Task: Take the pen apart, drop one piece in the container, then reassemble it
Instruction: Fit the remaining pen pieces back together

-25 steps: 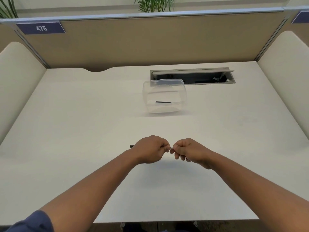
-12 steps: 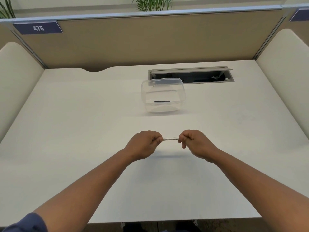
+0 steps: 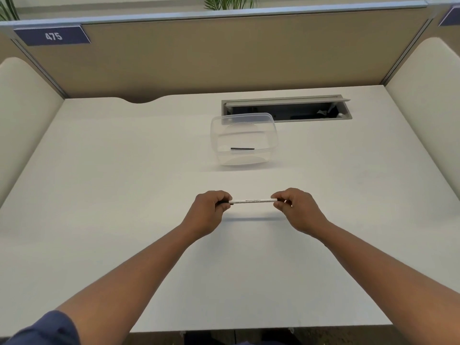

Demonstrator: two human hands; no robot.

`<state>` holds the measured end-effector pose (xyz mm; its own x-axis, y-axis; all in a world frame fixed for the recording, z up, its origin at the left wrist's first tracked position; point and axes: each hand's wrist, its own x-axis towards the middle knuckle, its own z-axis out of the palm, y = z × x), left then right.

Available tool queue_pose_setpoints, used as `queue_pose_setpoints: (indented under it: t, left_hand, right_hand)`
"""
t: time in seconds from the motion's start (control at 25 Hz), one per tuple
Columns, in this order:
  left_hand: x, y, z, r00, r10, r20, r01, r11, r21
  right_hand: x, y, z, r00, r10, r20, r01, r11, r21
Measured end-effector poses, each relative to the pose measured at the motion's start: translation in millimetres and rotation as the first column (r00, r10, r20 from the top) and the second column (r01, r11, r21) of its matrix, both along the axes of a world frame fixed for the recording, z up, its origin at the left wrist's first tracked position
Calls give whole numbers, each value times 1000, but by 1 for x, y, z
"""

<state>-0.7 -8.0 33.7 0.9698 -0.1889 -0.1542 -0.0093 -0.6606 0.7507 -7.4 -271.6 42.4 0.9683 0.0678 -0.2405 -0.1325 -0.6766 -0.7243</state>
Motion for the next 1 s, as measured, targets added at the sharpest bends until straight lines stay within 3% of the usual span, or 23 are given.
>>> queue_pose_setpoints:
  t: [0.32, 0.56, 1.0]
  left_hand:
    - [19, 3, -31, 999, -25, 22, 24, 998, 51]
    - [27, 3, -50, 999, -40, 31, 36, 989, 144]
    - [32, -1, -62, 998, -46, 39, 40, 990, 132]
  right_hand:
    - [19, -1, -33, 981, 111, 157, -83, 982, -169]
    - [35, 2, -56, 988, 131, 82, -110, 970, -217]
    - [38, -2, -68, 993, 115, 38, -103, 966, -237]
